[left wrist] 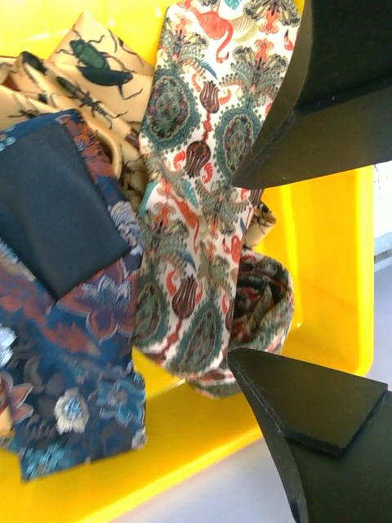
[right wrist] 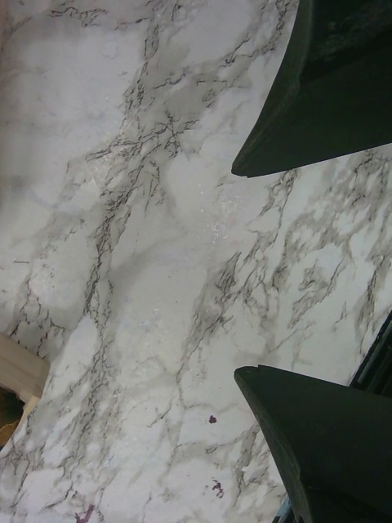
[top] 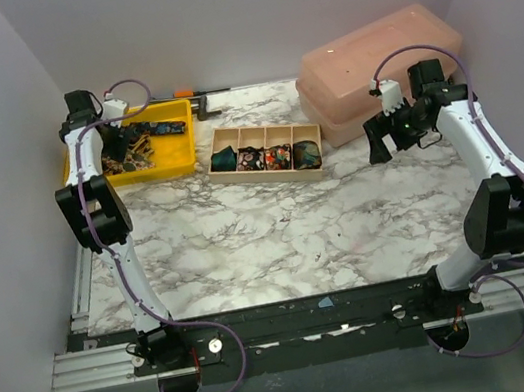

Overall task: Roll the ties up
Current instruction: Pick up the tie from the storage box.

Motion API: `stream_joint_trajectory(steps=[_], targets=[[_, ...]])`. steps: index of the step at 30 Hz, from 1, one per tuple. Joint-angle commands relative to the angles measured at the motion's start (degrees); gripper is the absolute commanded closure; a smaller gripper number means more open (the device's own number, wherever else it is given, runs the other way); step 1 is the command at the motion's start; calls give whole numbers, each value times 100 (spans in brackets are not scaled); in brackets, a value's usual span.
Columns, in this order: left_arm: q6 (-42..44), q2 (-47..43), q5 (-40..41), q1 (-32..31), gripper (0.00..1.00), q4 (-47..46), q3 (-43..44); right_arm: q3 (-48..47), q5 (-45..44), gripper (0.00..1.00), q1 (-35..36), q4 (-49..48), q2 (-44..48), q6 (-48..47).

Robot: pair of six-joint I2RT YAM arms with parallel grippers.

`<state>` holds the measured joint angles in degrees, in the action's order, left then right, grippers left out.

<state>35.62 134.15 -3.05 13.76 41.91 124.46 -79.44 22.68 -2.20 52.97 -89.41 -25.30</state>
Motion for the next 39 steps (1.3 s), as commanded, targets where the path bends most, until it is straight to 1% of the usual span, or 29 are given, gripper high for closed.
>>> stream_joint_trajectory(steps=[1, 2, 3, 5, 8, 10, 11, 13, 14, 15, 20, 23, 25, 26, 27, 29, 30, 31, 32, 33, 36, 39], targets=[[234, 170, -285, 51, 21, 133, -124, -210, -175, 0, 18, 124, -193, 34], [256, 202, -347, 44, 21, 125, -129, -249, -190, 0, 18, 140, -216, 34], [291, 246, -347, 34, 30, 82, -118, -276, -208, 0, 18, 152, -234, 34], [389, 317, -388, 31, 38, 35, -37, -303, -251, 0, 20, 179, -261, 34], [818, 427, -320, -43, 48, 139, 73, -313, -283, 0, 20, 208, -262, 43], [1040, 429, -314, -82, 51, 151, 57, -295, -314, 0, 18, 199, -248, 50], [1112, 420, -347, -79, 56, 136, 43, -287, -325, 0, 22, 195, -242, 59], [1183, 419, -344, -75, 76, 58, 34, -274, -349, 0, 20, 196, -226, 66], [1193, 408, -373, -75, 91, 45, 42, -282, -362, 0, 21, 196, -219, 68], [1194, 355, -402, -75, 100, 45, 35, -277, -364, 0, 19, 202, -209, 67], [1001, -470, -1049, -72, 100, -155, -596, -309, -338, 0, 18, 186, -226, 67], [840, -1060, -1549, -51, 100, -4, -919, -335, -267, 0, 23, 168, -257, 78], [738, -1236, -1506, -45, 100, 234, -1004, -378, -203, 0, 18, 166, -277, 69], [640, -1162, -1464, -48, 94, 546, -832, -396, -174, 0, 18, 162, -286, 64], [497, -1031, -1498, -49, 78, 1048, -530, -413, -159, 0, 18, 164, -292, 69], [105, -759, -1432, -39, 47, 1580, -184, -428, -144, 0, 18, 152, -292, 74], [-107, -655, -1384, -41, 29, 1706, -151, -431, -139, 0, 24, 138, -293, 78], [-225, -598, -1377, -48, 9, 1747, -171, -424, -131, 0, 18, 128, -291, 83], [-359, -532, -1283, -56, 5, 1701, -229, -407, -123, 0, 18, 131, -288, 89], [-453, -475, -1203, -65, 5, 1647, -254, -400, -115, 0, 20, 129, -280, 92], [-673, -248, -884, -72, 4, 1444, -165, -388, -101, 0, 18, 151, -270, 113], [-564, 127, -602, -115, 6, 1518, 163, -392, -122, 0, 18, 167, -279, 122]])
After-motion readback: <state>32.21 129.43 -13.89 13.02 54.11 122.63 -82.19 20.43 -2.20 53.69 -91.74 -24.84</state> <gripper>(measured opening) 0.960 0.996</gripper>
